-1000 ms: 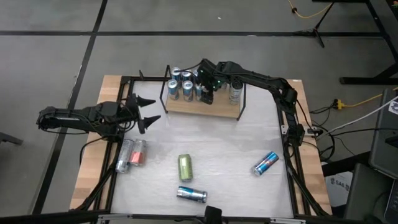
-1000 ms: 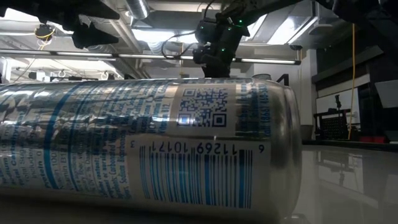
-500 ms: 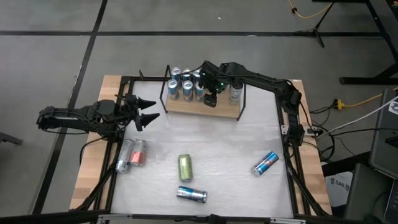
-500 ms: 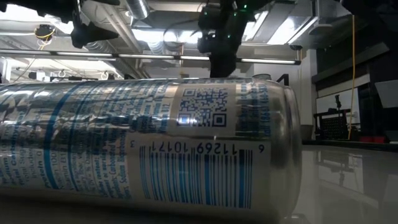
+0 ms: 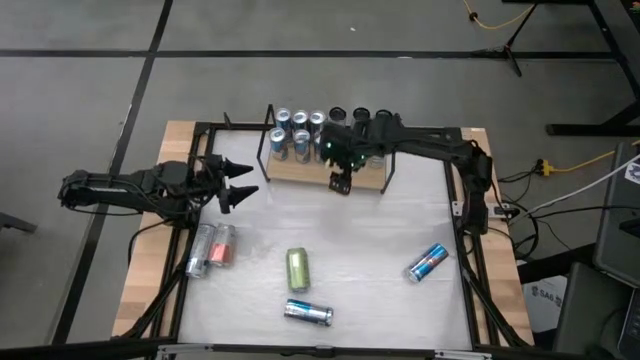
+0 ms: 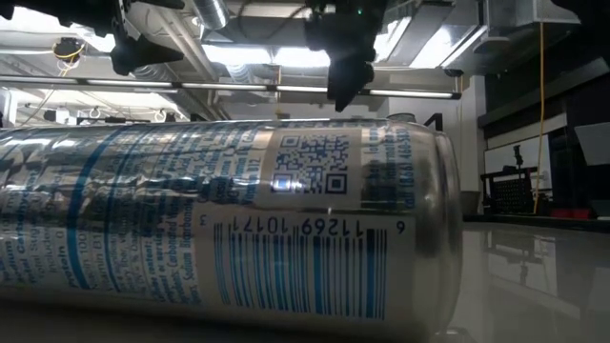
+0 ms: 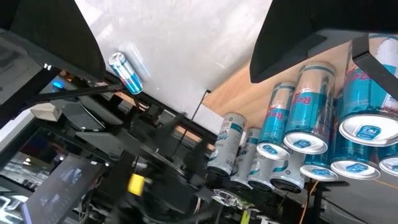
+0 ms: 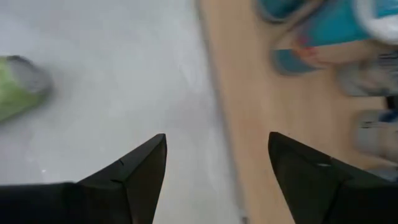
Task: Place canned beverage on shelf
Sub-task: Put the blue soda can on the shelf aligned with the other blue soda cans
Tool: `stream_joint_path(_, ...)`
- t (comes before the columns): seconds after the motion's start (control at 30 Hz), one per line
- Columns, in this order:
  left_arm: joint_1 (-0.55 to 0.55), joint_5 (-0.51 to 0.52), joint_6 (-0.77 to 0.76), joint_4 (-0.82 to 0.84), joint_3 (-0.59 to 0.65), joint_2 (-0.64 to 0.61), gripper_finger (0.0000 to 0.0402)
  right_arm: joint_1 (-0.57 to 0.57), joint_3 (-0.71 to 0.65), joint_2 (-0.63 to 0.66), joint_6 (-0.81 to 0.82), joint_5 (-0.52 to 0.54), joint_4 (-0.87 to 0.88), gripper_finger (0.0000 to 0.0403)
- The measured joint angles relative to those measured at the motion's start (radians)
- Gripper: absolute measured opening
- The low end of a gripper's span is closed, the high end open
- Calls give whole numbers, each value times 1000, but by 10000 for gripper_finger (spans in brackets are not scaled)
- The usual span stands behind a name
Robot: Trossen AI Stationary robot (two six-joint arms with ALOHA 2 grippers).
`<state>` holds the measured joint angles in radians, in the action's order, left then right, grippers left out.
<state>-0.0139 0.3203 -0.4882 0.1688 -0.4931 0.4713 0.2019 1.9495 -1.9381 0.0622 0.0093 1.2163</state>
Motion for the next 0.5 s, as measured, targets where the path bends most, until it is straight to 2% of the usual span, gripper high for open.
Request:
stream_joint_path(0.27,0,-1,1,5,0,0,396,-180,0,0,167,-2,-1,271)
stream_joint_path(0.5,0,-26,1,5,0,0,396,-353,0,-5,277,-63,-67,271)
